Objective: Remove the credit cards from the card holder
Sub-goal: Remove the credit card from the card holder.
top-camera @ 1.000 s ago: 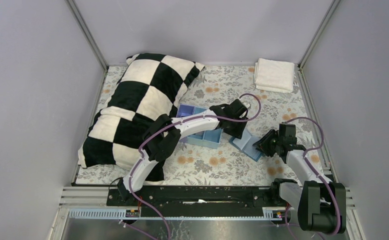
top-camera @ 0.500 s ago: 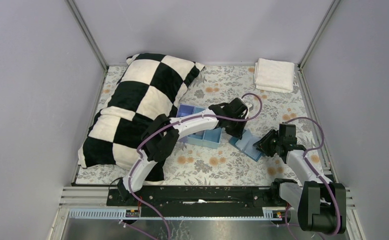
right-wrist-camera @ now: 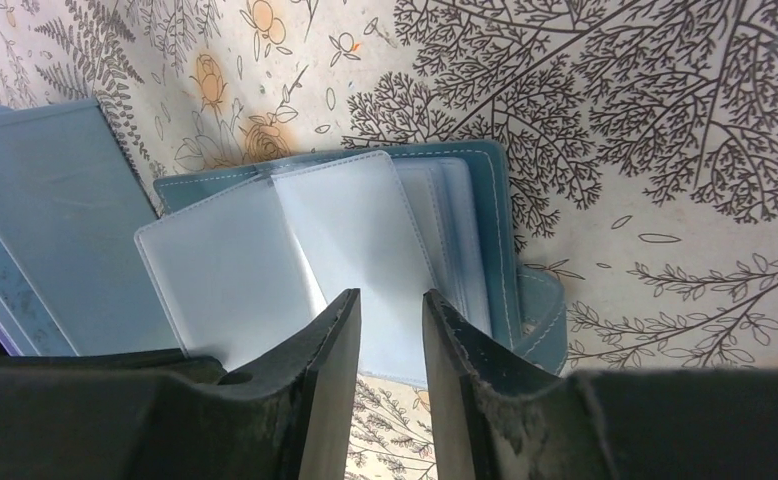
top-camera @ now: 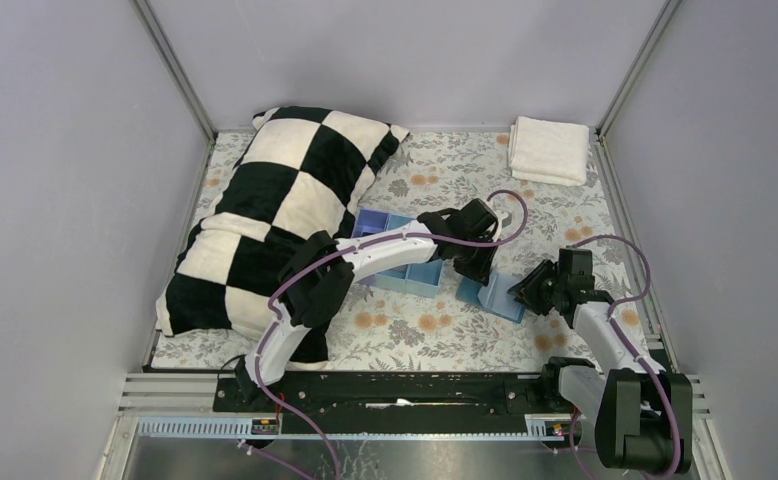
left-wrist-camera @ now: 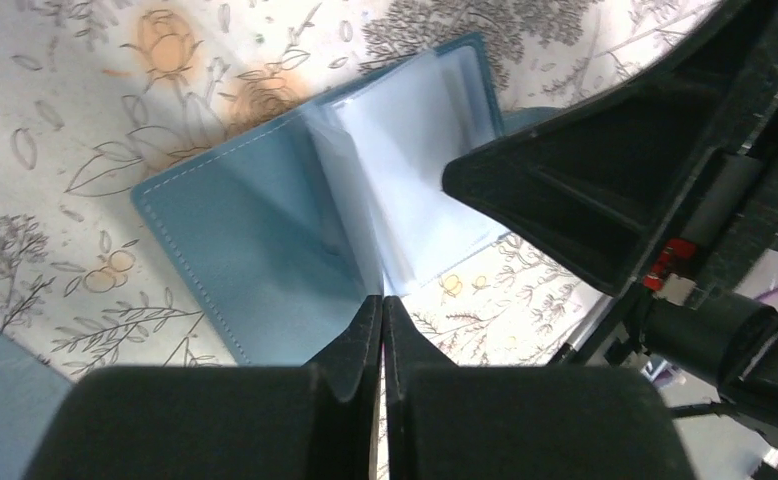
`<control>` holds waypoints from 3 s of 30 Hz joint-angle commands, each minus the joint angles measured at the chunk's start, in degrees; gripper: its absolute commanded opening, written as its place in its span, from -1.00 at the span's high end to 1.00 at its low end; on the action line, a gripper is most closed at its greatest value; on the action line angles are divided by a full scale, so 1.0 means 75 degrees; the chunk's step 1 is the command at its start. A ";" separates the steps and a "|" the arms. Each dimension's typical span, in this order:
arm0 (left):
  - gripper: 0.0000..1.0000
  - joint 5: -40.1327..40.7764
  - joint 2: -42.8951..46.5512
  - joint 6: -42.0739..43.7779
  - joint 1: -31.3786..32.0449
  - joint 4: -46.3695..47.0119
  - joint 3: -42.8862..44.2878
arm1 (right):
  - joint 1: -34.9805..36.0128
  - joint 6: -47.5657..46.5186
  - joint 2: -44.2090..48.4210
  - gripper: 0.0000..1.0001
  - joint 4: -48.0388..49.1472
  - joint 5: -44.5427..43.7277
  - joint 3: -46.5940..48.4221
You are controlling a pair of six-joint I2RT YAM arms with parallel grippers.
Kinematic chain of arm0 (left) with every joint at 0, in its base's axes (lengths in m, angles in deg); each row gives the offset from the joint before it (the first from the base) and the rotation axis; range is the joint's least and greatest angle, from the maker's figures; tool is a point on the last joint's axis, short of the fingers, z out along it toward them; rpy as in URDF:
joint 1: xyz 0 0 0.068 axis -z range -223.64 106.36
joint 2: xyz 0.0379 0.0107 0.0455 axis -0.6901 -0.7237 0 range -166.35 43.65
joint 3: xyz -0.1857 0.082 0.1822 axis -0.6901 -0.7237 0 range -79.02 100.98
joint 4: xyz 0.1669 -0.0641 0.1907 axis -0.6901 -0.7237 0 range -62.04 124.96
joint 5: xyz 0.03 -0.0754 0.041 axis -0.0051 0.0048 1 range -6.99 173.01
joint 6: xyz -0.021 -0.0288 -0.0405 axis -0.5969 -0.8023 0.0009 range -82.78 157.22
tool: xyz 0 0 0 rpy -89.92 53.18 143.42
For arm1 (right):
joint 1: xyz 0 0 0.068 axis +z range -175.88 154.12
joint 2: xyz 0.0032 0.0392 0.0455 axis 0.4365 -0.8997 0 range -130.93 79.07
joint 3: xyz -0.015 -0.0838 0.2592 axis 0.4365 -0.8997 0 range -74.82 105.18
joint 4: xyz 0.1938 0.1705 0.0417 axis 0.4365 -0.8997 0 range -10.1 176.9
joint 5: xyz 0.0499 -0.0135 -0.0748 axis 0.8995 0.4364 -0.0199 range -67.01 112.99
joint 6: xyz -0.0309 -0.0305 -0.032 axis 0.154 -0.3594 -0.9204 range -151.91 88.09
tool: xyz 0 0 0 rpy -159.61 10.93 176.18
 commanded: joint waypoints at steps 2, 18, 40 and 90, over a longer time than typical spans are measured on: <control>0.63 0.1159 0.0332 -0.0099 0.0001 -0.0351 0.0237 | -0.0025 -0.0167 0.0048 0.24 -0.0530 -0.0535 0.0176; 0.23 0.1590 0.1242 -0.0546 0.0298 0.0273 0.0037 | -0.0025 -0.0226 0.0707 0.18 -0.0976 -0.0819 0.0414; 0.33 0.0982 -0.0334 -0.0718 -0.0072 0.0406 -0.0724 | -0.0025 0.0062 0.0143 0.21 0.0034 0.0439 0.0173; 0.42 0.0544 -0.0442 -0.0656 -0.0117 0.0465 -0.0789 | -0.0025 0.0534 0.0635 0.20 0.1497 0.1903 -0.0262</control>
